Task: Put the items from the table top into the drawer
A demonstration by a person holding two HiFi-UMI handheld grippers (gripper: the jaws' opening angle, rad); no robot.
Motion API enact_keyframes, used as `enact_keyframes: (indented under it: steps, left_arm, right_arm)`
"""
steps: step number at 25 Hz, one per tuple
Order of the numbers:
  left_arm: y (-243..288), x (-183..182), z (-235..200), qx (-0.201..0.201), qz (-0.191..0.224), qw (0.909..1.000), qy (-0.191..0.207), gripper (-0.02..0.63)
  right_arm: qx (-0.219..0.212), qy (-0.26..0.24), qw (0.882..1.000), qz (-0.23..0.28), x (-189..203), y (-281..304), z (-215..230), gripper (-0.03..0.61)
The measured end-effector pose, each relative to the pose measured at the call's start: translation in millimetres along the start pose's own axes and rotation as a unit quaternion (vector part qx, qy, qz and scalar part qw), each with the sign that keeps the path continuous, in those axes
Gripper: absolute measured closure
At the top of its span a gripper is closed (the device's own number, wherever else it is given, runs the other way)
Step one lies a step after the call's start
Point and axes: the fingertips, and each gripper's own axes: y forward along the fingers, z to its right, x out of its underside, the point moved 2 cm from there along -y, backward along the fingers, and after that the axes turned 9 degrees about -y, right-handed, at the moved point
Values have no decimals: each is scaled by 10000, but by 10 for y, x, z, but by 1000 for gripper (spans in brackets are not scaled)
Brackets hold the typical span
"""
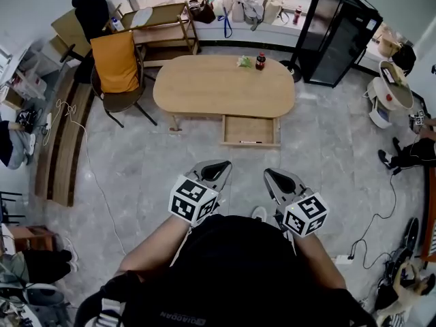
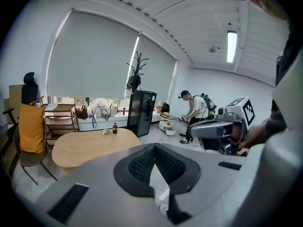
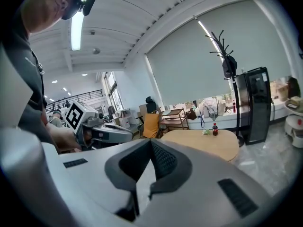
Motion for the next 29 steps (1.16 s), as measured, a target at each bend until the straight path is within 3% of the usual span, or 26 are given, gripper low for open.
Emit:
enact_keyframes:
  steps: [16, 29]
  left_arm:
    - [-45, -97, -18, 257, 203, 9995, 0, 612]
    - [6, -97, 127, 342, 136, 9992, 123, 612]
  right_arm:
    - [166, -16, 9998, -131, 32, 66, -36, 575]
    - [253, 3, 9996, -133, 67, -69, 10, 575]
